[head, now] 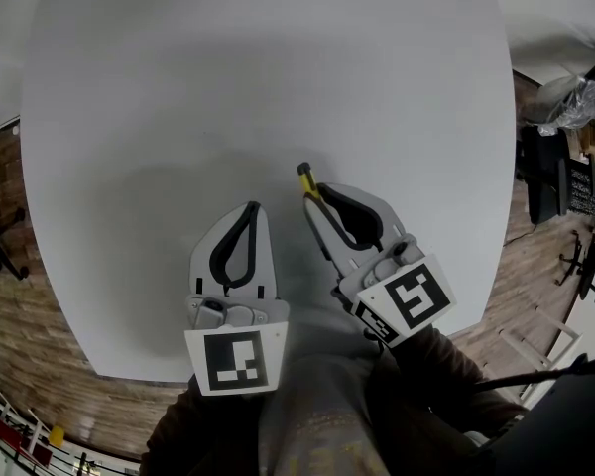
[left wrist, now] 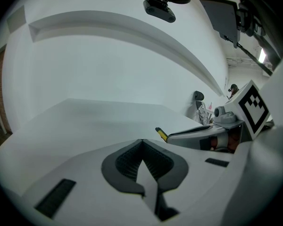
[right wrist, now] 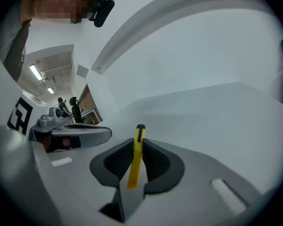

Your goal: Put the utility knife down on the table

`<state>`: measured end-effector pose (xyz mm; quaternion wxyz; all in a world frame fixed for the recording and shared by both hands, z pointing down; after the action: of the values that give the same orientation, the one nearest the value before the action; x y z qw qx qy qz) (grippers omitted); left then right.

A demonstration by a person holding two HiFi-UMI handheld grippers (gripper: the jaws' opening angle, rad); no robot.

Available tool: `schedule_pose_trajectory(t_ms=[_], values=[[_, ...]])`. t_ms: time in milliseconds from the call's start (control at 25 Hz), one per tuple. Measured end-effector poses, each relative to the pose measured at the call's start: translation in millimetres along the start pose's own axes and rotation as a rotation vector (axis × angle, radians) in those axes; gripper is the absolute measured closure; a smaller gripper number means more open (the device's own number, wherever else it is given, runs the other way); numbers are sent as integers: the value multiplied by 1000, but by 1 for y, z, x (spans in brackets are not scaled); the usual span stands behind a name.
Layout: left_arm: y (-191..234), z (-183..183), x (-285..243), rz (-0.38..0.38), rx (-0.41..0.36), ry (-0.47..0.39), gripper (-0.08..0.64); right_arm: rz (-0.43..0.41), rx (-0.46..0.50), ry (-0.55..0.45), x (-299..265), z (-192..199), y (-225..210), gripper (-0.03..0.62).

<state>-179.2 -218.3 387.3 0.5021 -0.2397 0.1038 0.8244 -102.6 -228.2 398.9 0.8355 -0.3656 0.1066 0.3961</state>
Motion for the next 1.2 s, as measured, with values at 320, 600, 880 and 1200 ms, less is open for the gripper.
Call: schedule_pose_trajectory(t_ms=[320, 600, 880, 1200], values=[[2, 3, -3, 2, 12, 4, 558, 4, -5, 12, -4, 3, -2, 534], [1, 7, -6, 8, 15, 13, 558, 6, -9, 23, -6, 8, -5, 534], [0, 10, -8, 9, 18, 17, 558, 10, -13, 31, -7, 12, -8, 534], [0, 12, -10, 16, 14, 16, 558, 15, -14, 37, -10, 15, -9, 534]])
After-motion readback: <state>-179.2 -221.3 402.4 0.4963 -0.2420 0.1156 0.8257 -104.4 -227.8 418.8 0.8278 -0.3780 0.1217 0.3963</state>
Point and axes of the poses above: the fingertips, and each gripper's own axes: x backward along the fingers, y to its left, z out of its underside, the point moved 1 cm from there along x, backward along the fingers, and after that the axes turned 15 degrees about -x, right-handed, at the moved point
